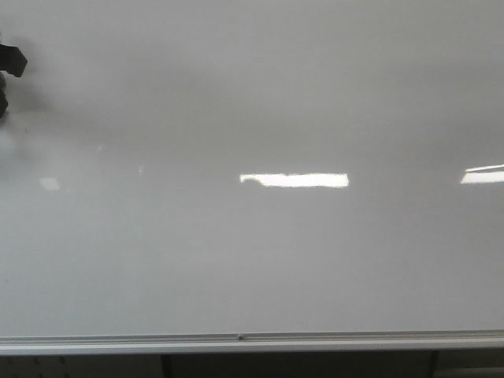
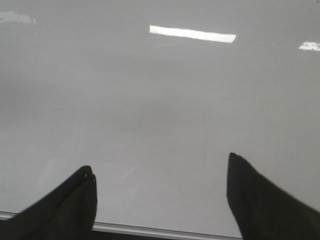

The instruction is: Write number 2 on whiteboard

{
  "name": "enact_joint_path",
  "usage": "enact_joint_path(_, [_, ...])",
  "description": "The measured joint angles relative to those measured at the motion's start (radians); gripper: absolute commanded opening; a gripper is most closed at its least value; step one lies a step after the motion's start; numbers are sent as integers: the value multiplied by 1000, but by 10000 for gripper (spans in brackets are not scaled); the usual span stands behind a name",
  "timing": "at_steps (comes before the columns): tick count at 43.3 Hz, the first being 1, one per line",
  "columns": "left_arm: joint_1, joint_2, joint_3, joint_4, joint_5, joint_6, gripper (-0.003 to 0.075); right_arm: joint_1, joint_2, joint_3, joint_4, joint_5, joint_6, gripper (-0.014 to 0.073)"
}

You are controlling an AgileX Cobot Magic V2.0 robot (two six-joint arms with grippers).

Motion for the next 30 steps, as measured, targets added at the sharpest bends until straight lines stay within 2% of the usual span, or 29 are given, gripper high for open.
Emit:
enact_joint_path(16, [0, 0, -1, 25, 28, 0, -16, 0, 0, 0, 0, -10, 0, 562])
enact_joint_path(23, [0, -29, -1, 31, 100, 27, -20, 0, 5, -5, 0, -9, -14, 562])
enact_joint_path(30, [-28, -113, -25, 32, 256, 129, -20, 1, 55, -82, 21, 110, -23, 562])
